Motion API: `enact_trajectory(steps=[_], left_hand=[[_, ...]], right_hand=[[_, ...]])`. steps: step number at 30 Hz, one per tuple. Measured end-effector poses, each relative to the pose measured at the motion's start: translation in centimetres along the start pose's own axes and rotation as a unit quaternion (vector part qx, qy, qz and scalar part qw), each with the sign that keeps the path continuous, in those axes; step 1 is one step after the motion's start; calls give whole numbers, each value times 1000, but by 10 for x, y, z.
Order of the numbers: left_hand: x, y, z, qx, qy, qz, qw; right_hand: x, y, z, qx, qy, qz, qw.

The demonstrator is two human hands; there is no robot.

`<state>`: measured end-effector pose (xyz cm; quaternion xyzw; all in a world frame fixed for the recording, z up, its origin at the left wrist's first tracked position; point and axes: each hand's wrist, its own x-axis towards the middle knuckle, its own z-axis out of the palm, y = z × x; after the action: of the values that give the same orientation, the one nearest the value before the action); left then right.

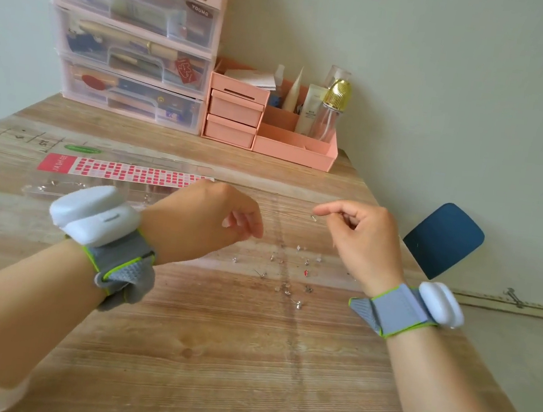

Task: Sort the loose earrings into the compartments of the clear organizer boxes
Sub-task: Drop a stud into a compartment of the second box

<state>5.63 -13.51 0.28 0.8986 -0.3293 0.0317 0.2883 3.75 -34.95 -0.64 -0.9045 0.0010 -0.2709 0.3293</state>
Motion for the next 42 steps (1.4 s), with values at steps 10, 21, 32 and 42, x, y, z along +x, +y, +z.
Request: enact_trajectory(steps=[10,21,32,42], left_hand=[[33,27,22,19,-91,59,994],[47,38,39,42,-140,93,985],[48,38,42,22,-140,101,985],[50,42,44,56,-157,114,979]], right_hand=[[-1,13,8,24,44,42,998],[-1,14,7,19,60,54,997],[-1,14,7,22,80,57,995],[-1,15,7,19,86,50,995]])
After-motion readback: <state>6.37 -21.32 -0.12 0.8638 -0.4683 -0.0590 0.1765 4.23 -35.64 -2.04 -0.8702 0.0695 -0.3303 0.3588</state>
